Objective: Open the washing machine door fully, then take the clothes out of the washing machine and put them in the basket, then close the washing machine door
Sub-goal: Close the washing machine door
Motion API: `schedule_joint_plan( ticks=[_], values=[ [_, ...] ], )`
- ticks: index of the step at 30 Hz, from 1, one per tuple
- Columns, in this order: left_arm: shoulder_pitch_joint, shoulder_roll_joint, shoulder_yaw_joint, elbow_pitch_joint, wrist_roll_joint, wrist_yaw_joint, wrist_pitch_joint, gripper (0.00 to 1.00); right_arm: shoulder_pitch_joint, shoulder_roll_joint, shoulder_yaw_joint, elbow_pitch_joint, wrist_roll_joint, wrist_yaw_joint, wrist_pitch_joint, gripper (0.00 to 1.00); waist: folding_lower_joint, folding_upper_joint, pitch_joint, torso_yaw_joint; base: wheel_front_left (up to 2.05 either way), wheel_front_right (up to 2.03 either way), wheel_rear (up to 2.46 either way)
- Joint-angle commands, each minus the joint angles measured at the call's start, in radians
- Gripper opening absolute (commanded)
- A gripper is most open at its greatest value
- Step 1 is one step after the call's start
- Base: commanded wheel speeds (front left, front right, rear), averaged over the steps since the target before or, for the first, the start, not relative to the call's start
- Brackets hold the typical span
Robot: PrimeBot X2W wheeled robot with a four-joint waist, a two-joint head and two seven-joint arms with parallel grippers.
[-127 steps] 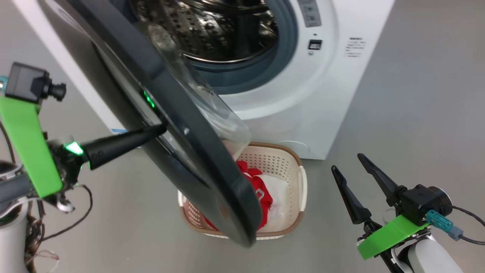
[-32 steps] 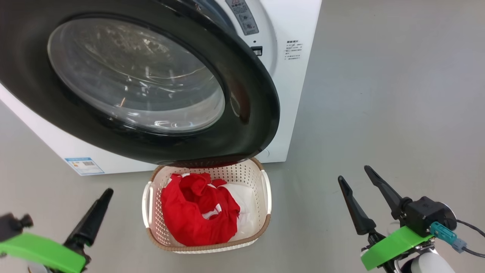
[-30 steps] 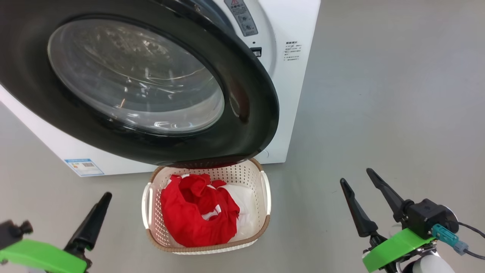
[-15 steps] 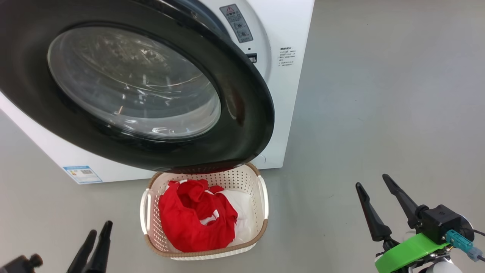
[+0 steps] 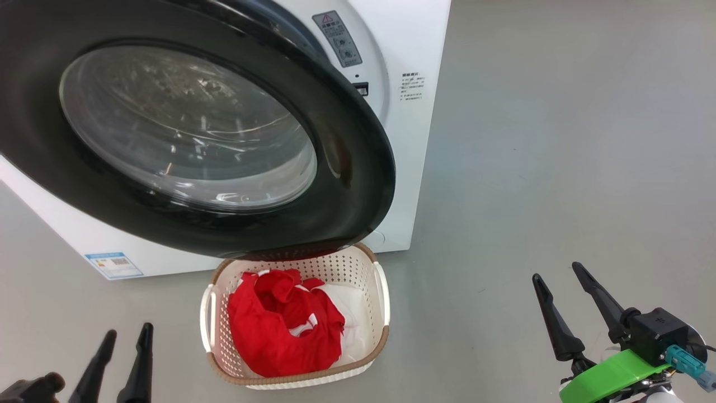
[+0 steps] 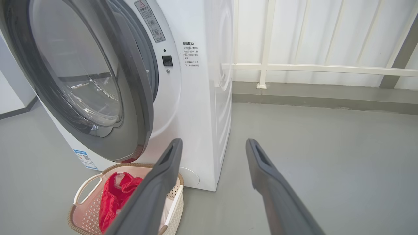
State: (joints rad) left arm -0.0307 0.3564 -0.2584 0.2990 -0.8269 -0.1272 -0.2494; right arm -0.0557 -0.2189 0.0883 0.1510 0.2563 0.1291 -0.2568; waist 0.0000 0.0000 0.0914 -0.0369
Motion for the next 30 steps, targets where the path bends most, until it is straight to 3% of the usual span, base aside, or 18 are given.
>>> schedule_joint_plan(
  ticks=[1,7,15,21,30],
  values=[
    [-0.019,0.006,0.072,-0.030,0.064,-0.003,-0.012,1.00,0.007,-0.009,0.021,-0.026,0.010,0.002,-0.005,1.00,0.0000,0.0000,-0.002,-0.001,0.00,0.00,0.00],
    [0.015,-0.083,0.184,-0.086,0.294,-0.003,-0.012,1.00,0.008,-0.011,0.018,-0.031,0.010,0.002,-0.005,1.00,0.0000,0.0000,0.000,-0.002,0.00,0.00,0.00],
    [0.046,-0.177,0.275,-0.147,0.456,-0.003,-0.012,1.00,0.005,-0.012,0.021,-0.029,0.010,0.002,-0.005,1.00,0.0000,0.0000,0.000,-0.001,0.00,0.00,0.00],
    [0.059,-0.219,0.307,-0.169,0.503,-0.003,-0.012,1.00,0.001,-0.009,0.017,-0.031,0.009,0.002,-0.005,1.00,0.0000,0.0000,0.001,-0.002,0.00,0.00,0.00],
    [0.064,-0.231,0.306,-0.176,0.525,-0.003,-0.012,1.00,-0.003,-0.001,0.013,-0.033,0.006,0.002,-0.005,1.00,0.0000,0.0000,0.003,0.001,0.00,0.00,0.00]
  ],
)
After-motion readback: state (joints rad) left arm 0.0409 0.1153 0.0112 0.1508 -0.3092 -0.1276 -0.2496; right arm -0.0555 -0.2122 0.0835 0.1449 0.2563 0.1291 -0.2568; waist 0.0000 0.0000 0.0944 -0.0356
